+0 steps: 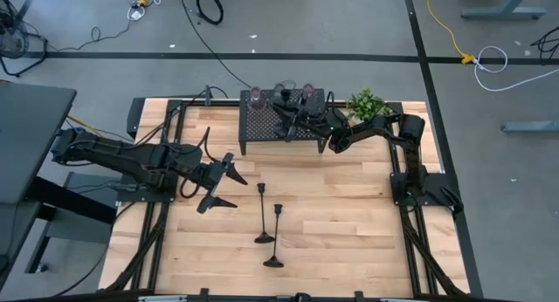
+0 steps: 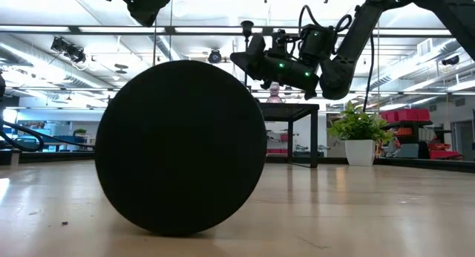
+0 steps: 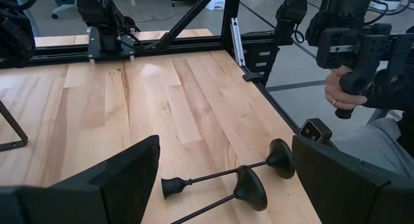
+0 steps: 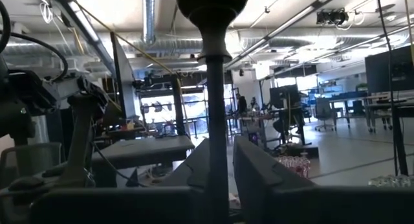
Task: Pick & Place candle stick holders
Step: Put the top right black candle holder on the shelf, then put the left black candle holder on the shelf
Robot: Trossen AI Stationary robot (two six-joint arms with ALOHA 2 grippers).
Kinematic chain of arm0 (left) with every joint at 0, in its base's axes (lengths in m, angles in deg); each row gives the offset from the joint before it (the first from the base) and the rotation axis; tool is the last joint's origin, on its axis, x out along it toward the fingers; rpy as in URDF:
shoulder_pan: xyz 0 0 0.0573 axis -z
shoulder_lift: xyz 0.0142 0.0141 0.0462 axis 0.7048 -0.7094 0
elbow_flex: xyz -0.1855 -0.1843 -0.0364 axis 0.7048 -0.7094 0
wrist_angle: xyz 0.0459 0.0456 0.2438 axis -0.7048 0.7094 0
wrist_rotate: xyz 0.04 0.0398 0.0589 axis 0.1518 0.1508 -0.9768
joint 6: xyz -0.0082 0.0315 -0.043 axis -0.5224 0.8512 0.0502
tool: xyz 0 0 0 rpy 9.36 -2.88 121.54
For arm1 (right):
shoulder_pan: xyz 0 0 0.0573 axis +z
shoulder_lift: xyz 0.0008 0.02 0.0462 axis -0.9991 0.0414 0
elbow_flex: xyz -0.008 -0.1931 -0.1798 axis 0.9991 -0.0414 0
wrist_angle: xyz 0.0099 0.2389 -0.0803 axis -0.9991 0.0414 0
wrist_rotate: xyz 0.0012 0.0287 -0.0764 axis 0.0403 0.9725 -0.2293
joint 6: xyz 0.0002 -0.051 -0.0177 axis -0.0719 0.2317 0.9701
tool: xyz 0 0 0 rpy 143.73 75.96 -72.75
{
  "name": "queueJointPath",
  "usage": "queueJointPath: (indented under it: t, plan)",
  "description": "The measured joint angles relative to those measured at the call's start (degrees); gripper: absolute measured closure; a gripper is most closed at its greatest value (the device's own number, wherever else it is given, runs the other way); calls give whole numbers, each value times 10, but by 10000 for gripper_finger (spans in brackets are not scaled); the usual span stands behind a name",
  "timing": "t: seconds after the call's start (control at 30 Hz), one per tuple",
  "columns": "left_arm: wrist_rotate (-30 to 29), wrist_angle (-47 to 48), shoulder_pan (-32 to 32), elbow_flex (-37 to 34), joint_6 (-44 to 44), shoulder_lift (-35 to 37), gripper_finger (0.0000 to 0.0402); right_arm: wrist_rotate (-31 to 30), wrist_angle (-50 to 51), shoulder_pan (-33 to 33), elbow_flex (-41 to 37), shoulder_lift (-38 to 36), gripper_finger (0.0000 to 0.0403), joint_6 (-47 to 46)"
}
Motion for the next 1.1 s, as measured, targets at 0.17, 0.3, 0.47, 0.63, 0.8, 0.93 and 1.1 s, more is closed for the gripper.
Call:
queueJointPath:
  t: [0.17, 0.3, 0.47, 0.63, 0.8, 0.93, 1.1]
  plan:
    - [0, 0, 0, 0, 0, 0, 51, 0, -6, 0, 0, -1, 334, -13]
    - [0, 0, 0, 0, 0, 0, 51, 1, -4, 0, 0, -11, 307, -5]
    - [0, 0, 0, 0, -1, 0, 51, 14, 9, 0, 0, -30, 237, -5]
    - [0, 0, 0, 0, -1, 0, 51, 44, 22, 0, 0, -42, 166, -20]
    - [0, -1, 0, 0, -1, 0, 51, 46, 49, 1, -1, -60, 125, -22]
    - [0, 0, 0, 0, -4, 0, 51, 47, 57, 1, -1, -84, 113, -23]
    - [0, 0, 0, 0, -5, 0, 51, 46, 68, 2, -1, -121, 114, -15]
